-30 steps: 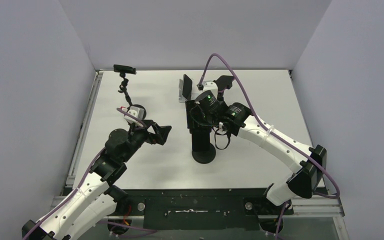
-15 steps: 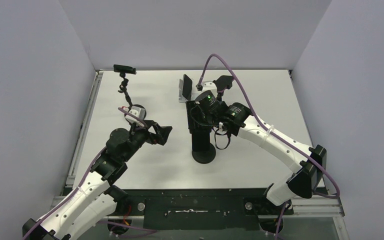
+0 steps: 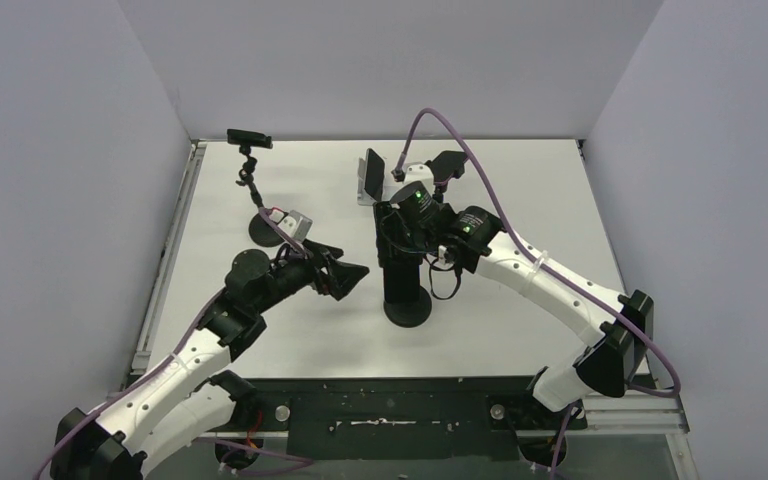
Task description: Remove the phone from the phone stand
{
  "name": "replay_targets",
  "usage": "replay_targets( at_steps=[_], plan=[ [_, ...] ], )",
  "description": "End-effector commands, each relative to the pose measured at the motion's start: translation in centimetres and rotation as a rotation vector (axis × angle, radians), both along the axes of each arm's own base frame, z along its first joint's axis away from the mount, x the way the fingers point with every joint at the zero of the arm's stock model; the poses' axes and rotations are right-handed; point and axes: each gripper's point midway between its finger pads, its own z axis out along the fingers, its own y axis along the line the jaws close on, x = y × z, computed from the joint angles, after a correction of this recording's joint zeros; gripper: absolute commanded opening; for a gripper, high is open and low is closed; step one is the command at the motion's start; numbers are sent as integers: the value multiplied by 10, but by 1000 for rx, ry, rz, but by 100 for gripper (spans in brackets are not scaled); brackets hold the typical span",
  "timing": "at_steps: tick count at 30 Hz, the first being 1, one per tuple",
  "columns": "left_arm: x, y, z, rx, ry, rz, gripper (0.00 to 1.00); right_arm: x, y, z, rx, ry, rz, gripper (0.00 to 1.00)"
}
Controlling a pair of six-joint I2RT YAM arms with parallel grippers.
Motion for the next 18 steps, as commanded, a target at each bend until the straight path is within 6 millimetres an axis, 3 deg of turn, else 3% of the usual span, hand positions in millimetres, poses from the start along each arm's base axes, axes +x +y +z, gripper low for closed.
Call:
replay_targets(
  at_steps=[1,10,18],
  plan=[
    [-15,-24,25,-112,-41,-162,87,2,-8,16,21,-58,-9,57],
    [-2,-46,24,-169,16,-215,77,1,-9,20,38,-70,-10,57],
    [4,-64,18,-230,75,-281,61,0,-9,19,46,-70,-10,56]
  ],
)
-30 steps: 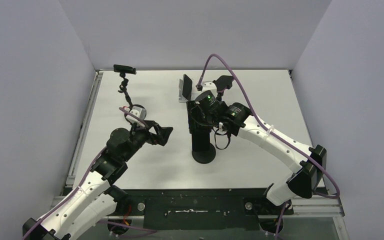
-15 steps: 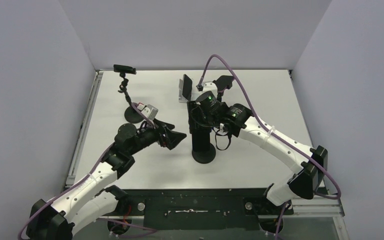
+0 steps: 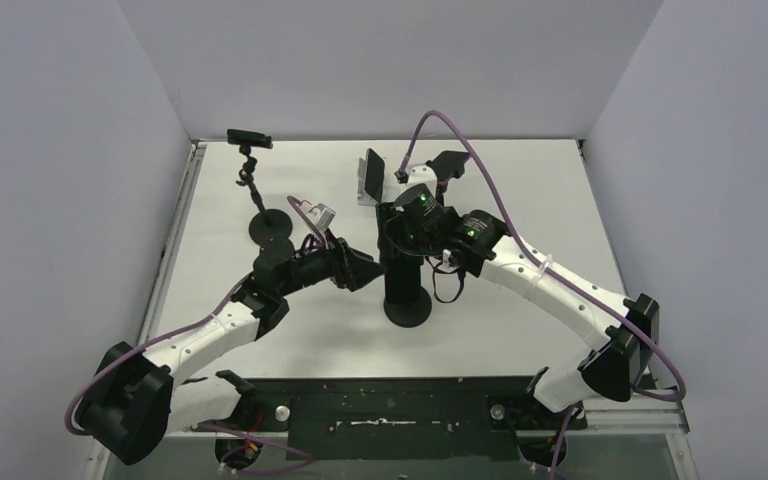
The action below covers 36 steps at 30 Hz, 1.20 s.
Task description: Remove the phone from the phone stand
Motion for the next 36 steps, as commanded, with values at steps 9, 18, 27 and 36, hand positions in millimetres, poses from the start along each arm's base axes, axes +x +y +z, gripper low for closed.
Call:
replay_targets(
  at_steps=[9,18,27,36],
  plan=[
    [-1,-21,47,-191,-51,-100,45,1,-7,18,34,-54,-9,56],
    [-5,-21,36,-180,-48,-110,15,0,-7,16,44,-51,-11,57],
    [1,-17,28,-168,-59,-65,0,-7,-7,13,74,-29,-17,93],
    [2,-16,25,-161,-53,-58,0,-7,-5,10,67,-14,-18,89]
  ],
)
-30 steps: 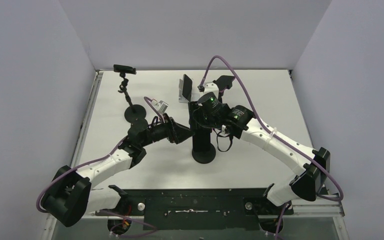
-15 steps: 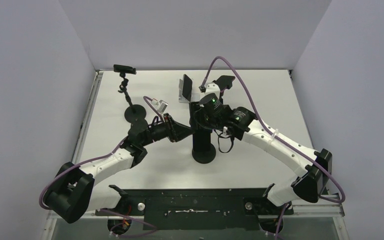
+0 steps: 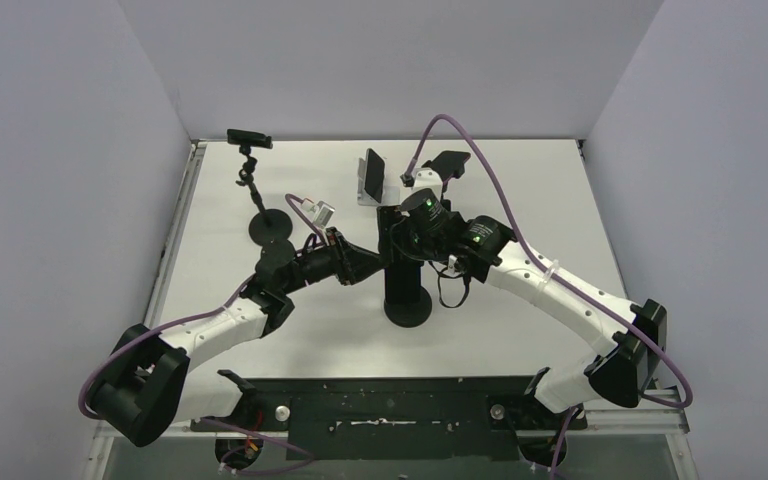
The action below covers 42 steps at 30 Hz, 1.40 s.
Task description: Remove the phone from the phone stand
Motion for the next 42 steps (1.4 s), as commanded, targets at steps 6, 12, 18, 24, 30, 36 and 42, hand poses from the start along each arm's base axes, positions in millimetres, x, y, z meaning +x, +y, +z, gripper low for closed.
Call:
replay_targets(
  at_steps=[6,12,18,24,30,36,42],
  plan=[
    [-1,-1,17,-29,-88,1,0,2,0,9,21,-15,-4,79],
    [-5,-2,18,-27,-87,-4,6,3,-2,9,-14,-24,-14,66],
    [-8,0,19,-28,-75,-1,40,2,-4,8,-44,-28,-20,66],
    [-10,-1,19,-30,-76,-7,42,1,-2,9,-43,-29,-21,82],
    [-12,-4,16,-28,-72,-19,37,1,0,13,-34,-33,-17,83],
    [-10,-6,17,-36,-76,-19,25,0,2,13,-30,-30,-13,83],
    [-9,-5,16,-37,-77,-14,12,2,2,19,-26,-37,-20,88]
  ],
)
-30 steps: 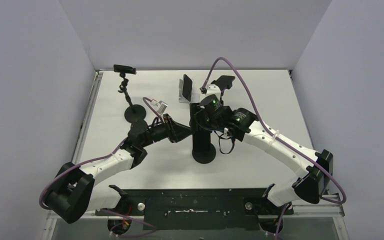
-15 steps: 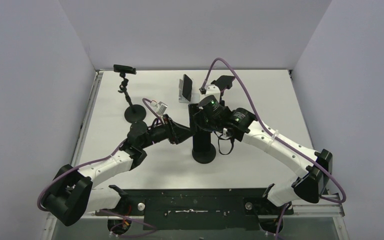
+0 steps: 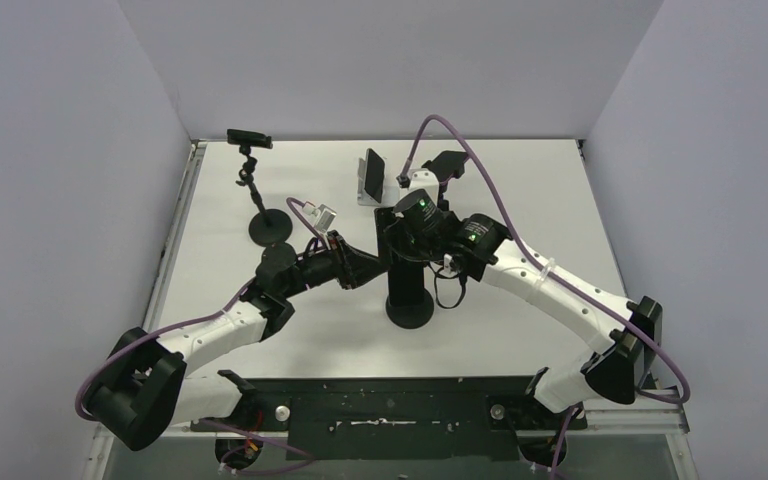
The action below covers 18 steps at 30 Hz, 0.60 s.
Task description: Remove the phone from the phone stand
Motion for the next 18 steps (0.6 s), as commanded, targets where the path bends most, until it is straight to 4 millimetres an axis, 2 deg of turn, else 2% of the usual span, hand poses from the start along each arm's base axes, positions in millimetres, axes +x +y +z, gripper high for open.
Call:
replay_targets(
  at_steps=[1,5,11,18],
  plan=[
    [-1,-2,16,-37,-68,-6,10,7,4,20,18,-46,-14,88],
    [-1,-2,15,-35,-67,-5,8,7,4,21,13,-48,-17,91],
    [-1,-1,12,-29,-61,2,6,6,4,20,6,-44,-16,83],
    [0,-1,12,-29,-63,8,6,4,1,13,-5,-34,-15,83]
  ],
)
